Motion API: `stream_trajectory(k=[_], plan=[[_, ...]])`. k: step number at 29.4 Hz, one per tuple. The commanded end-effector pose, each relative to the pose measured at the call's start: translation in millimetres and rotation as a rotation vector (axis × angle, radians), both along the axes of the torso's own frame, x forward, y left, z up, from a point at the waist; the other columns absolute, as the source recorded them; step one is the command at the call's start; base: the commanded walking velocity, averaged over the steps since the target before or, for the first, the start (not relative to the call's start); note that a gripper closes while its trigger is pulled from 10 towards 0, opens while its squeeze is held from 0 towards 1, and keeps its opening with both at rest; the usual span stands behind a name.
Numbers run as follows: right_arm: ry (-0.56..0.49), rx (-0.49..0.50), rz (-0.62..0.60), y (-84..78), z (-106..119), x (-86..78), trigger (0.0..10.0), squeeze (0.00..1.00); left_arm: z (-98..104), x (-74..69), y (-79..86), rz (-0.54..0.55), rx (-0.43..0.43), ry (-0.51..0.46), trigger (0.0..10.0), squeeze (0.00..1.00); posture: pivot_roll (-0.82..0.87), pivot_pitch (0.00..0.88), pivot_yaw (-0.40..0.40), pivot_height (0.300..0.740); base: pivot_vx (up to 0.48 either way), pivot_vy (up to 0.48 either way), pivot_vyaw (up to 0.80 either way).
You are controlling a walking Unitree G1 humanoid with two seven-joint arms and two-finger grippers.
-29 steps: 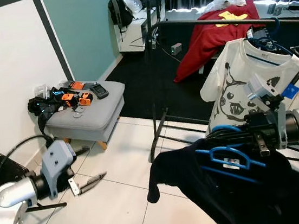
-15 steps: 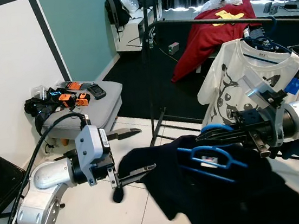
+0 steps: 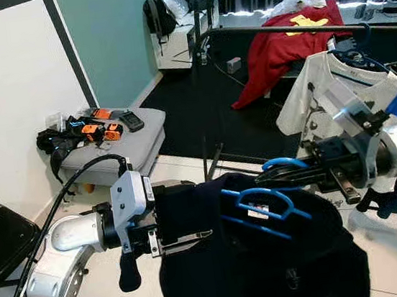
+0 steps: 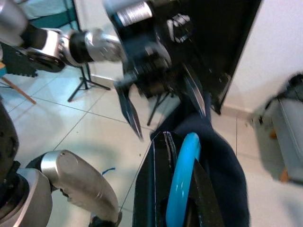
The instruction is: Hang hanger
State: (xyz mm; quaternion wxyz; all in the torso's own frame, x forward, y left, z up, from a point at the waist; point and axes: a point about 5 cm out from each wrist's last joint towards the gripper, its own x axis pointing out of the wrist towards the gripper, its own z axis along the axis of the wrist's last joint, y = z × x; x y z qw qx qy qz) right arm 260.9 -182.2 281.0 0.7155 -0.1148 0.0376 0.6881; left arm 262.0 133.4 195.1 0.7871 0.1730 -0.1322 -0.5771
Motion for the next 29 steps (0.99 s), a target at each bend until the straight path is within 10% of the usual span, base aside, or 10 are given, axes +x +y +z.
stream_trajectory(k=[1, 16, 17, 19, 20, 29], plan=[[-0.055, 0.031, 0.047, 6.3, 13.2, -6.0, 0.0, 0.00, -7.0, 5.0, 0.1, 0.039, 0.039, 0.010, 10.0, 0.00, -0.11, 0.000, 0.031, 0.740, 0.000, 0.000, 0.00], [-0.060, 0.038, 0.082, 11.6, 15.9, -11.1, 0.0, 0.00, -16.8, 10.6, -13.1, 0.080, 0.034, 0.050, 10.0, 0.00, -0.11, 0.000, 0.037, 0.740, 0.000, 0.000, 0.00], [-0.061, 0.037, 0.083, 11.7, 16.1, -11.8, 0.0, 0.00, -17.9, 7.9, -15.8, 0.054, 0.025, 0.073, 5.3, 0.00, -0.11, 0.000, 0.041, 0.740, 0.000, 0.000, 0.00], [-0.061, 0.037, 0.083, 11.7, 16.1, -11.8, 0.0, 0.00, -17.9, 7.9, -15.8, 0.054, 0.025, 0.073, 5.3, 0.00, -0.11, 0.000, 0.041, 0.740, 0.000, 0.000, 0.00], [-0.060, 0.040, 0.081, 11.7, 16.6, -12.8, 0.0, 0.00, -21.6, 2.4, -20.4, 0.007, 0.023, 0.108, 0.0, 0.00, -0.11, 0.000, 0.040, 0.740, 0.000, 0.000, 0.00], [-0.061, 0.045, 0.080, 11.5, 17.4, -13.7, 0.0, 0.00, -24.3, 1.6, -23.1, 0.003, 0.025, 0.117, 0.0, 0.00, -0.11, 0.000, 0.038, 0.740, 0.000, 0.000, 0.00]])
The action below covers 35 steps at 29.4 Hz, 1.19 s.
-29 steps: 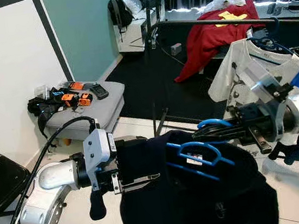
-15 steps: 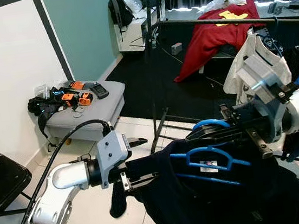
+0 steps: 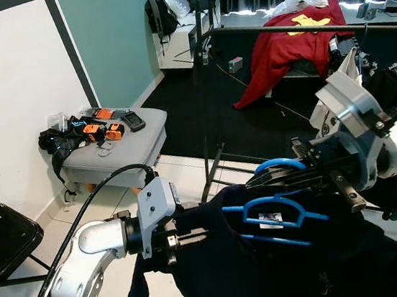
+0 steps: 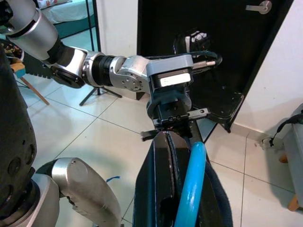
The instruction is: Hang hanger
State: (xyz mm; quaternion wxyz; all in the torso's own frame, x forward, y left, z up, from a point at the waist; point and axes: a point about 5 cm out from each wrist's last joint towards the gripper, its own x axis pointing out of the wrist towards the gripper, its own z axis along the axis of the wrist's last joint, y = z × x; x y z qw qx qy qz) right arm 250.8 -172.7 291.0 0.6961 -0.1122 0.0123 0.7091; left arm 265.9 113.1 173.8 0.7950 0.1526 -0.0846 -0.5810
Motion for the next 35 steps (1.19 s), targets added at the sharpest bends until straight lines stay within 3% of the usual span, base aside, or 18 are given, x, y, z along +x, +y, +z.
stream_trajectory(k=[1, 18, 19, 21, 22, 23, 26, 30, 35], plan=[[-0.034, 0.010, 0.018, 2.1, 7.5, -3.7, 0.0, 0.00, -3.2, -2.0, -2.9, -0.009, 0.004, 0.016, 0.0, 0.00, -0.11, 0.000, 0.038, 0.740, 0.000, 0.000, 0.00], [-0.042, -0.029, -0.003, 4.1, 0.2, -3.2, 0.0, 0.00, -0.8, 0.4, -0.1, 0.003, 0.014, 0.015, 0.0, 0.00, -0.11, 0.000, 0.037, 0.740, 0.000, 0.000, 0.00], [-0.050, -0.045, -0.025, 4.4, -2.7, -1.1, 10.0, 0.00, -0.4, 0.9, 0.9, 0.007, 0.014, 0.013, 0.0, 0.00, -0.11, 0.000, 0.038, 0.740, 0.000, 0.000, 0.00], [-0.055, -0.056, -0.040, 4.5, -4.6, 0.4, 10.0, 0.00, -0.2, 1.2, 1.5, 0.010, 0.014, 0.012, 0.0, 0.00, -0.11, 0.000, 0.038, 0.740, 0.000, 0.000, 0.00], [-0.055, -0.072, -0.048, 4.5, -8.5, 1.6, 10.0, 0.44, 0.1, 1.6, 2.5, 0.015, 0.014, 0.011, 0.0, 0.00, -0.11, 0.000, 0.036, 0.740, 0.000, 0.000, 0.00], [-0.065, -0.088, -0.069, 4.1, -11.7, 3.9, 10.0, 1.00, 0.3, 1.9, 3.5, 0.019, 0.016, 0.010, 0.0, 0.00, -0.11, 0.000, 0.035, 0.740, 0.000, 0.000, 0.00], [-0.062, -0.118, -0.080, 2.5, -16.7, 5.1, 10.0, 1.00, 0.4, 2.2, 5.1, 0.025, 0.017, 0.009, 0.0, 0.00, -0.11, 0.001, 0.035, 0.740, 0.000, 0.000, 0.00], [-0.046, -0.207, -0.167, -17.9, -25.9, 9.1, 10.0, 1.00, 1.1, 4.3, 17.0, 0.064, 0.033, 0.005, 0.0, 0.00, -0.11, 0.004, 0.032, 0.740, 0.000, 0.000, 0.00], [-0.058, -0.224, -0.221, -33.6, -19.3, 9.2, 10.0, 1.00, 0.9, 4.7, 23.7, 0.081, 0.047, 0.006, 0.0, 0.00, -0.11, 0.008, 0.032, 0.740, 0.000, 0.000, 0.00]])
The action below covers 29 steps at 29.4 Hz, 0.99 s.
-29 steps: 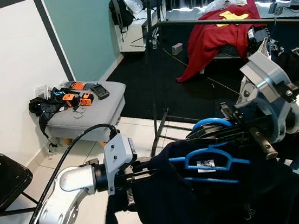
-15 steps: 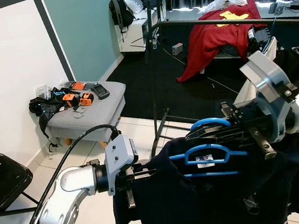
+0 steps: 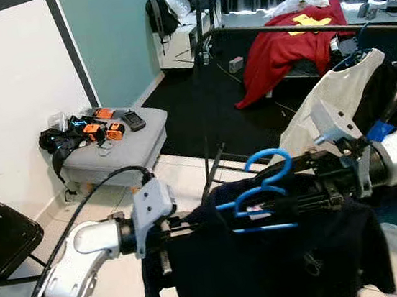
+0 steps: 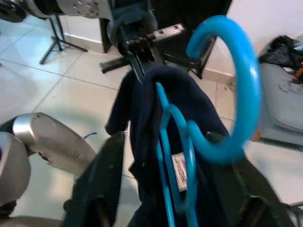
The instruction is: Hang hanger
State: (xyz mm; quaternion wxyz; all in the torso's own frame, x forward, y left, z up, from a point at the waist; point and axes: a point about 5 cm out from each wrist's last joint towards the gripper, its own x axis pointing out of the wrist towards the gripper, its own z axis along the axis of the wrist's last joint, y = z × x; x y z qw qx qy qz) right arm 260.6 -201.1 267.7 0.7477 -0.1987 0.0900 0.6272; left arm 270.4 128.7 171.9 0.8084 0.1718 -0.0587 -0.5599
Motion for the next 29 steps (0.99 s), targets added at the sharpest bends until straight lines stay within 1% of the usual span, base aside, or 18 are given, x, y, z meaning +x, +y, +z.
stream_trajectory(k=[1, 3, 4, 7, 10, 11, 12, 13, 14, 15, 16, 17, 18, 19, 21, 24, 26, 29], plan=[[-0.025, -0.004, -0.015, -5.2, 4.0, -0.7, 10.0, 1.00, 2.8, 0.3, 8.1, 0.020, -0.005, -0.010, 0.0, 0.00, -0.11, 0.008, 0.032, 0.740, 0.000, 0.000, 0.00], [-0.032, -0.008, -0.026, -8.5, 6.1, -0.7, 10.0, 1.00, 2.5, 0.3, 9.3, 0.023, -0.001, -0.009, 0.0, 0.00, -0.11, 0.009, 0.032, 0.740, 0.000, 0.000, 0.00], [-0.038, -0.013, -0.040, -14.9, 9.9, -1.9, 10.0, 1.00, 1.9, 0.3, 11.1, 0.027, 0.005, -0.009, 0.0, 0.00, -0.11, 0.009, 0.032, 0.740, 0.000, 0.000, 0.00], [-0.041, -0.016, -0.046, -19.0, 12.4, -3.0, 10.0, 1.00, 1.5, 0.2, 12.2, 0.029, 0.008, -0.009, 0.0, 0.00, -0.11, 0.009, 0.032, 0.740, 0.000, 0.000, 0.00], [-0.031, -0.036, -0.057, -29.0, 14.3, -7.1, 10.0, 1.00, 0.9, -0.4, 15.8, 0.030, 0.023, -0.010, 0.0, 0.00, -0.12, 0.012, 0.033, 0.740, 0.000, 0.000, 0.00], [-0.031, -0.036, -0.057, -29.0, 14.3, -7.1, 10.0, 1.00, 0.9, -0.4, 15.8, 0.030, 0.023, -0.010, 0.0, 0.00, -0.12, 0.012, 0.033, 0.740, 0.000, 0.000, 0.00], [-0.007, -0.071, -0.057, -33.2, 9.6, -9.8, 10.0, 1.00, 1.6, -0.6, 17.9, 0.031, 0.030, -0.012, 0.0, 0.00, -0.12, 0.015, 0.032, 0.740, 0.000, 0.000, 0.00], [-0.007, -0.071, -0.057, -33.2, 9.6, -9.8, 10.0, 1.00, 1.6, -0.6, 17.9, 0.031, 0.030, -0.012, 0.0, 0.00, -0.12, 0.015, 0.032, 0.740, 0.000, 0.000, 0.00], [0.017, -0.111, -0.056, -36.2, 3.5, -12.1, 10.0, 1.00, 2.9, -0.6, 19.5, 0.030, 0.032, -0.015, 0.0, 0.00, -0.12, 0.015, 0.031, 0.740, 0.000, 0.000, 0.00], [0.017, -0.111, -0.056, -36.2, 3.5, -12.1, 10.0, 1.00, 2.9, -0.6, 19.5, 0.030, 0.032, -0.015, 0.0, 0.00, -0.12, 0.015, 0.031, 0.740, 0.000, 0.000, 0.00], [0.045, -0.151, -0.059, -38.7, -4.3, -13.7, 10.0, 1.00, 5.0, -0.6, 20.6, 0.028, 0.029, -0.022, 0.0, 0.00, -0.12, 0.017, 0.029, 0.740, 0.000, 0.000, 0.00], [0.045, -0.151, -0.059, -38.7, -4.3, -13.7, 10.0, 1.00, 5.0, -0.6, 20.6, 0.028, 0.029, -0.022, 0.0, 0.00, -0.12, 0.017, 0.029, 0.740, 0.000, 0.000, 0.00], [0.067, -0.183, -0.072, -41.5, -12.3, -13.6, 10.0, 0.93, 8.2, -0.9, 20.4, 0.021, 0.011, -0.033, 0.0, 0.00, -0.12, 0.015, 0.027, 0.740, 0.000, 0.000, 0.00], [0.082, -0.197, -0.088, -43.8, -18.9, -12.5, 10.0, 0.00, 11.2, -1.7, 19.2, 0.011, -0.010, -0.043, 0.0, 0.00, -0.12, 0.014, 0.026, 0.740, 0.000, 0.000, 0.00], [0.082, -0.197, -0.088, -43.8, -18.9, -12.5, 10.0, 0.00, 11.2, -1.7, 19.2, 0.011, -0.010, -0.043, 0.0, 0.00, -0.12, 0.014, 0.026, 0.740, 0.000, 0.000, 0.00], [0.093, -0.193, -0.104, -44.9, -24.0, -10.8, 10.0, 0.00, 14.1, -2.9, 17.4, -0.002, -0.033, -0.053, 0.0, 0.00, -0.11, 0.011, 0.025, 0.740, 0.000, 0.000, 0.00], [0.105, -0.165, -0.117, -44.3, -29.6, -8.1, 10.0, 0.00, 19.0, -5.9, 15.0, -0.024, -0.068, -0.067, 0.0, 0.00, -0.11, 0.003, 0.022, 0.740, 0.000, 0.000, 0.00], [0.107, -0.155, -0.119, -43.4, -31.0, -7.2, 10.0, 0.00, 20.4, -6.9, 14.8, -0.031, -0.076, -0.071, 0.0, 0.00, -0.11, 0.002, 0.022, 0.740, 0.000, 0.000, 0.00]])
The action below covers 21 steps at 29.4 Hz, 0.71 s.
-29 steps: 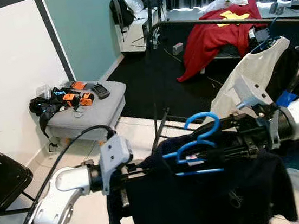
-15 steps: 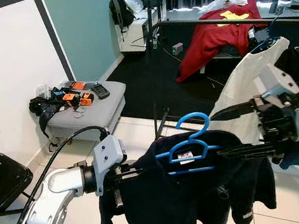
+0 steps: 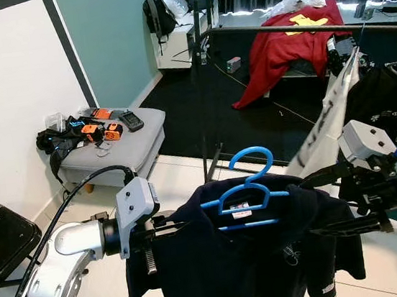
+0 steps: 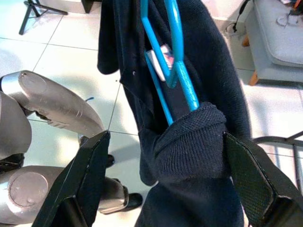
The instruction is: Hang hanger
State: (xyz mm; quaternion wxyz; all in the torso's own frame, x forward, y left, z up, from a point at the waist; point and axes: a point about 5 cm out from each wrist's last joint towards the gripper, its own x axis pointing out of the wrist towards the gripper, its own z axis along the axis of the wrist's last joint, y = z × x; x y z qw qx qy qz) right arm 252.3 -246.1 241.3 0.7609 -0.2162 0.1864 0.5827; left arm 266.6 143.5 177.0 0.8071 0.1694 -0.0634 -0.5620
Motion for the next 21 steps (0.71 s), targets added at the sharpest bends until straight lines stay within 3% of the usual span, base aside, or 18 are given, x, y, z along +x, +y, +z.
stream_trajectory(k=[1, 6, 12, 18, 19, 21], plan=[[0.005, -0.005, 0.000, 1.6, -4.6, 1.1, 10.0, 0.00, 15.4, -3.1, 0.0, -0.024, -0.067, -0.067, 0.0, 0.00, -0.11, 0.002, 0.022, 0.740, 0.000, 0.000, 0.00], [-0.010, 0.007, -0.024, -0.9, -5.2, 3.3, 10.0, 0.00, 16.4, -5.5, 1.1, -0.039, -0.068, -0.068, 0.0, 0.00, -0.11, 0.000, 0.020, 0.740, 0.000, 0.000, 0.00], [-0.024, -0.006, -0.086, -14.9, -4.3, 5.9, 10.0, 0.00, 20.9, -8.9, 3.7, -0.066, -0.079, -0.072, 0.0, 0.00, -0.12, 0.000, 0.022, 0.740, 0.000, 0.000, 0.00], [-0.014, 0.005, -0.086, -14.4, -6.7, 5.9, 9.7, 0.00, 21.4, -10.0, 2.5, -0.075, -0.082, -0.071, 0.0, 0.00, -0.12, 0.001, 0.025, 0.740, 0.000, 0.000, 0.00], [-0.011, 0.022, -0.083, -12.9, -7.0, 6.3, 0.4, 0.00, 20.7, -10.7, 1.5, -0.079, -0.082, -0.069, 0.0, 0.00, -0.12, 0.002, 0.027, 0.740, 0.000, 0.000, 0.00], [-0.011, 0.022, -0.083, -12.9, -7.0, 6.3, 0.4, 0.00, 20.7, -10.7, 1.5, -0.079, -0.082, -0.069, 0.0, 0.00, -0.12, 0.002, 0.027, 0.740, 0.000, 0.000, 0.00]])
